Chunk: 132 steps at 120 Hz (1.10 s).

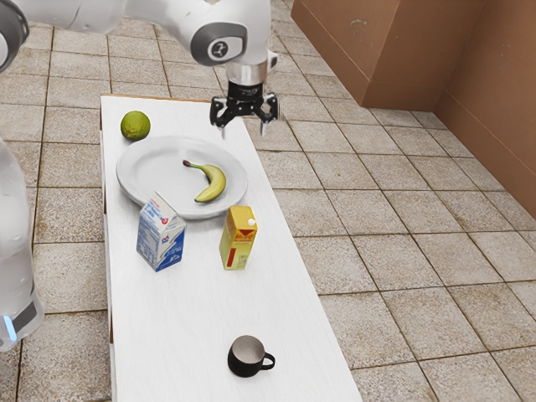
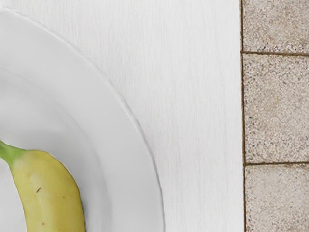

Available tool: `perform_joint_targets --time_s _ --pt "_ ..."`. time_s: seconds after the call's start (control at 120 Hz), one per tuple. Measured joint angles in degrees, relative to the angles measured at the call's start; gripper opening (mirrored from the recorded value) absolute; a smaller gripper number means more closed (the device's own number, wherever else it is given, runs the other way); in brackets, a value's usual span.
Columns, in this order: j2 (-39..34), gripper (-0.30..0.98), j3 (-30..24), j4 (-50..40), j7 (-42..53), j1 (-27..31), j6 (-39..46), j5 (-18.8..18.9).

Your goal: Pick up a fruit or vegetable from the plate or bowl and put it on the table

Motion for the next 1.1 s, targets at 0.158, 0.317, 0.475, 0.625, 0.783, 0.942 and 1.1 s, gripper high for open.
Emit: perform_joint_targets --time_s 0.158,0.317,0.475,0.625,0.783,0.942,1.1 --pt "-4.52 0.68 1.34 -7.31 -1.81 0.01 2.63 0.73" --pt "-5.27 0.68 1.77 -8.37 -3.16 0.01 3.32 2.61" --pt "-6.31 0.68 0.33 -9.74 -4.06 0.0 3.57 3.3" --pt "-8.38 0.68 -1.81 -11.72 -4.63 0.0 3.68 3.49" --pt "-10.46 0.68 -2.03 -15.64 -4.94 0.01 3.86 3.57" --pt "-10.66 0.68 -3.13 -16.78 -5.07 0.0 4.12 3.59" --pt "-10.66 0.68 -3.14 -17.62 -5.16 0.01 4.49 3.57"
